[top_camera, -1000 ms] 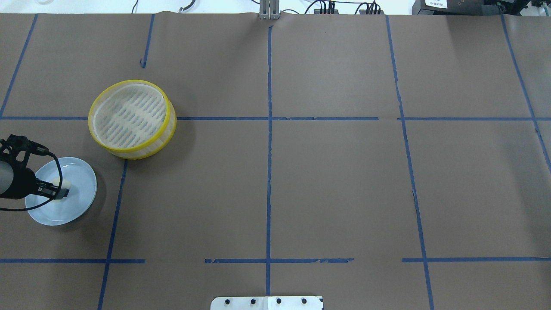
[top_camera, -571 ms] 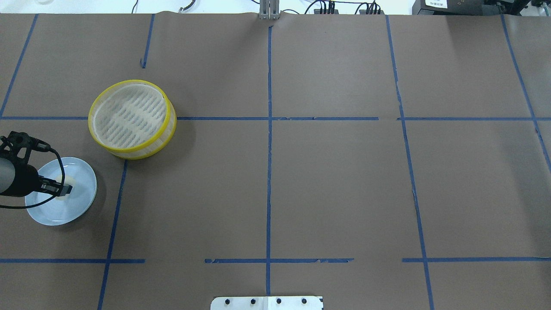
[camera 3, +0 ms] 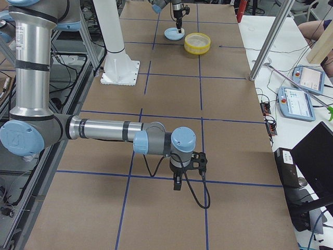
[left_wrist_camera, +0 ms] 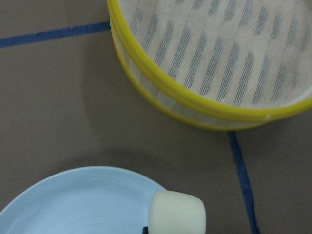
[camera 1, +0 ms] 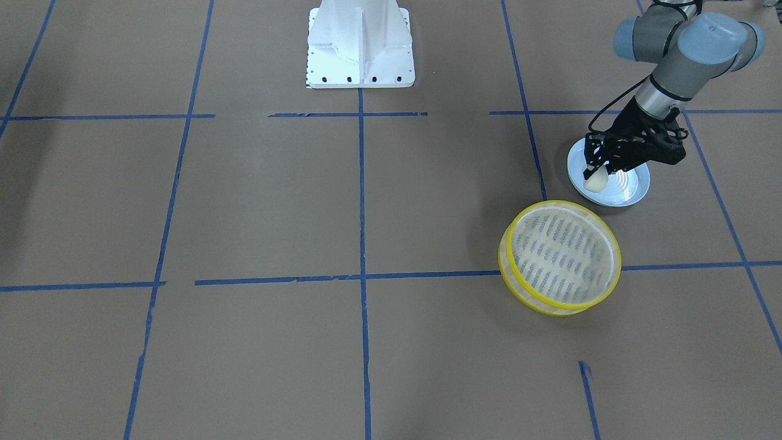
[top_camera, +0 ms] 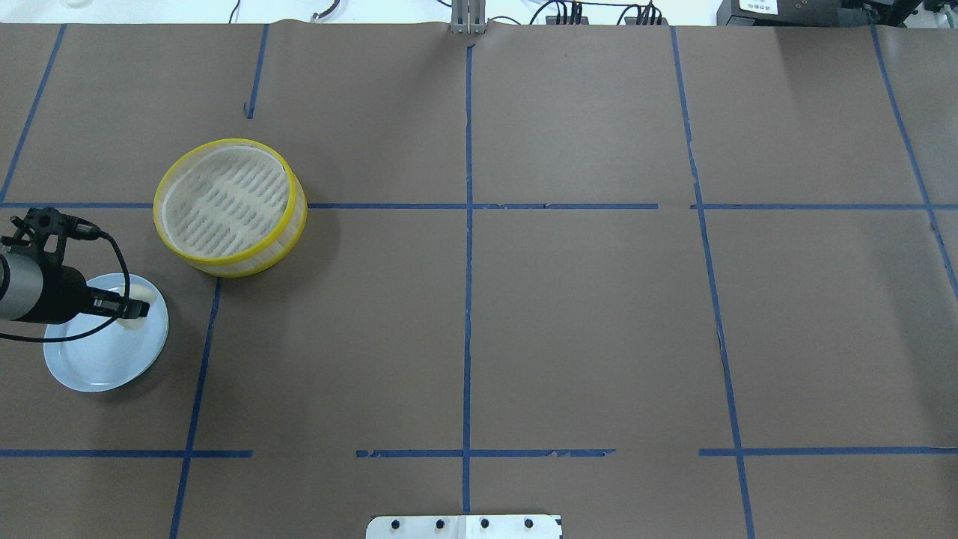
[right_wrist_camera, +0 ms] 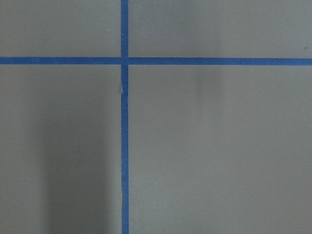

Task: Place bun in steamer
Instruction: 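Carry the bun with the left gripper over the yellow steamer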

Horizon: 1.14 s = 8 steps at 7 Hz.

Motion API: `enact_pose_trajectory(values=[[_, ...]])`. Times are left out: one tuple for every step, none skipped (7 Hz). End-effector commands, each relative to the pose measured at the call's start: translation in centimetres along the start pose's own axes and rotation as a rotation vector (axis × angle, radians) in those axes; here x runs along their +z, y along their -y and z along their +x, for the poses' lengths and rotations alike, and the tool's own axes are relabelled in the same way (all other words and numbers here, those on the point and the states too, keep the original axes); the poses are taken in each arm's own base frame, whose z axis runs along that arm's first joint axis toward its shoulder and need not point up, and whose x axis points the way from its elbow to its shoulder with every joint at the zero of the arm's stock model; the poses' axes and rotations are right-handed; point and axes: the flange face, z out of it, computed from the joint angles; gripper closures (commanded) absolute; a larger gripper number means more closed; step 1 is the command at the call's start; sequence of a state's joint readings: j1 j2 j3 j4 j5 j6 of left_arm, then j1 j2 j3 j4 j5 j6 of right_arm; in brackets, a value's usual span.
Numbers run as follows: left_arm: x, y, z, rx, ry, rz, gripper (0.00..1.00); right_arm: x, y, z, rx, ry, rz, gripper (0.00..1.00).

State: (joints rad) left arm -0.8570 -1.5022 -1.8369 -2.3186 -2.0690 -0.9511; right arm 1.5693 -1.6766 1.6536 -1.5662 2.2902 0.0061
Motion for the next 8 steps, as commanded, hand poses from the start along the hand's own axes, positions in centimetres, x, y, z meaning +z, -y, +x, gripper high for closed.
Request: enact_pose_trajectory(values=[[-2.7, 4.9, 1.5, -0.123, -0.07, 0.052, 0.66, 0.0, 0.0, 0.0, 0.0, 0.0, 0.0, 0.0], [-1.6, 6.8, 2.7, -0.186, -0.069, 0.051, 0.66, 0.0, 0.0, 0.0, 0.0, 0.0, 0.0, 0.0], [-0.2, 9.3, 4.4, -0.253, -0.035, 0.036, 0.66, 0.0, 0.0, 0.0, 0.0, 0.0, 0.0, 0.0], [1.6, 12.0, 5.9, -0.298, 0.014, 0.016, 0.66, 0.0, 0.0, 0.0, 0.0, 0.0, 0.0, 0.0], [3.2, 14.3, 6.5, -0.324, 0.094, 0.054, 0.66, 0.0, 0.0, 0.0, 0.0, 0.0, 0.0, 0.0], [4.5, 14.5, 7.3, -0.331, 0.13, 0.042, 0.66, 0.0, 0.0, 0.0, 0.0, 0.0, 0.0, 0.0], [6.4, 13.4, 7.8, -0.324, 0.146, 0.016, 0.65, 0.0, 0.0, 0.0, 0.0, 0.0, 0.0, 0.0], [7.6, 12.5, 8.4, -0.344, 0.16, 0.018, 0.65, 0.0, 0.0, 0.0, 0.0, 0.0, 0.0, 0.0]])
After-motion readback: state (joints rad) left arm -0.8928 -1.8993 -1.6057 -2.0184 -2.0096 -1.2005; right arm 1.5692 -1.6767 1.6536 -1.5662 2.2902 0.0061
